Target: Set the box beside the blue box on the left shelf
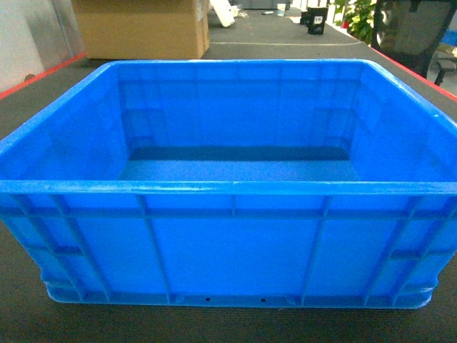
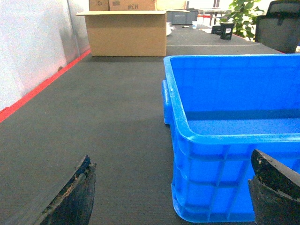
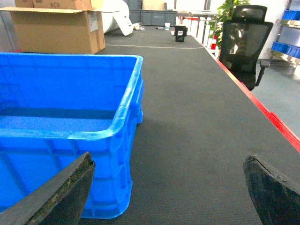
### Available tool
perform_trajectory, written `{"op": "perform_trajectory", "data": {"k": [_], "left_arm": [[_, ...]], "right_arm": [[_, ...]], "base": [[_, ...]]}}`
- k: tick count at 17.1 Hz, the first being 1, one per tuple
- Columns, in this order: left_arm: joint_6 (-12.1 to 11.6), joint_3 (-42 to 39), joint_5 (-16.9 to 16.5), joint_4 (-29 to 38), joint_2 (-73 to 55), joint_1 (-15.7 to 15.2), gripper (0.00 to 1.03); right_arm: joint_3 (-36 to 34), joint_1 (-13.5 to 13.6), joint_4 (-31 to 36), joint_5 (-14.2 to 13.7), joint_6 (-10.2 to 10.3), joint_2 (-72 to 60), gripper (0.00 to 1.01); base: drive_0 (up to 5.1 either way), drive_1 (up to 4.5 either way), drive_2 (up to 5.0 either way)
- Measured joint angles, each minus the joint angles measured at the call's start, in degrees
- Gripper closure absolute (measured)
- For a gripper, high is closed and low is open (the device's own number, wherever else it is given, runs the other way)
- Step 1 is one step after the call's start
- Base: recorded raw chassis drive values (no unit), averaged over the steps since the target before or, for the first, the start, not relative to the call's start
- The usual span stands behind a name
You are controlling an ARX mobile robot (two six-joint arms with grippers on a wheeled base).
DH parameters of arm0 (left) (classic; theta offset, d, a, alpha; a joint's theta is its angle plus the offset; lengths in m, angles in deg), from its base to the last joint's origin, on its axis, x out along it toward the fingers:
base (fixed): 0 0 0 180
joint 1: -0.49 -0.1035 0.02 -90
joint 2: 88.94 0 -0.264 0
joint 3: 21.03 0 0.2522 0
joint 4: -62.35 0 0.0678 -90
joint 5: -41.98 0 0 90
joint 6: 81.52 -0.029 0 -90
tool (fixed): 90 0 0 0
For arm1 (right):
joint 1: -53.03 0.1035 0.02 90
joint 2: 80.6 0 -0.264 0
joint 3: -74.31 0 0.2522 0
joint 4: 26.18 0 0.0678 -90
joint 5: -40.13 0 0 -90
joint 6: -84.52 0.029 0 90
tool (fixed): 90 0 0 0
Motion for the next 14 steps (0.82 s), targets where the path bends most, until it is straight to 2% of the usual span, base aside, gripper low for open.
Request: {"op": "perform_trajectory", "data": {"k": [14], "left_arm": [[0.0,0.0,0.0,0.0,0.0,0.0,0.05]], "right_arm": [[0.0,0.0,-0.02,0.02,0.0,0.0,0.03]], "base": [[0.0,0.0,0.0]]}}
